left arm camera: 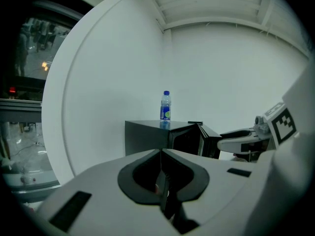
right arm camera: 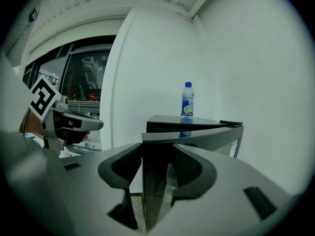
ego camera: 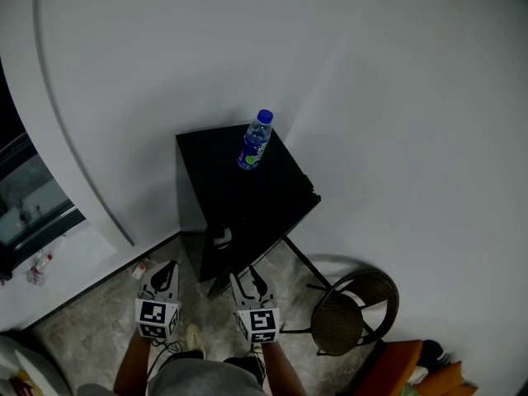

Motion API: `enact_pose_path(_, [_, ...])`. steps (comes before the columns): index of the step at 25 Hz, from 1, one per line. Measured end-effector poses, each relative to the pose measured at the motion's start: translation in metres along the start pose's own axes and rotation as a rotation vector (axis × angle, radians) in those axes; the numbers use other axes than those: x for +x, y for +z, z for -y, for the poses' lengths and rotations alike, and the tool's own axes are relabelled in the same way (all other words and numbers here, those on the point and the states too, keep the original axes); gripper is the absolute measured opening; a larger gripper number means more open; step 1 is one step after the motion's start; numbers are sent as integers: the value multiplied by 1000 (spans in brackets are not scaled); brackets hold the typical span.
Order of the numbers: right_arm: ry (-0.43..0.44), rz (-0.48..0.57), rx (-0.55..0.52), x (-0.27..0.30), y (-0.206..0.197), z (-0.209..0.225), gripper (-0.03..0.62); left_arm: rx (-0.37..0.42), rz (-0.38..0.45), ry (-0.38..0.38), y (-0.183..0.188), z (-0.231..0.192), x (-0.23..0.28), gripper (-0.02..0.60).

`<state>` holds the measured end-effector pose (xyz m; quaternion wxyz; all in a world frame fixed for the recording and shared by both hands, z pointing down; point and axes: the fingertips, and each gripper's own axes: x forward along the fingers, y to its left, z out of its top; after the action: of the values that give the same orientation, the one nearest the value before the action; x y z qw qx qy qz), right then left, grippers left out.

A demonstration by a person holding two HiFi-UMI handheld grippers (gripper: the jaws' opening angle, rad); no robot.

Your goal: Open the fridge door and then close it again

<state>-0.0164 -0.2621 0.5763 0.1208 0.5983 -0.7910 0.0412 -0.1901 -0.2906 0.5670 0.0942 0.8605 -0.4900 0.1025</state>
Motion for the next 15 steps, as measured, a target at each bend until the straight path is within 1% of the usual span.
enact_pose_path(6, [-12, 1, 4, 10, 4, -1, 212, -2, 5, -7, 3, -5, 2, 12])
enact_pose_path(15, [-10, -9, 4, 28, 4, -8, 209, -6, 8, 7, 2, -18, 1, 12])
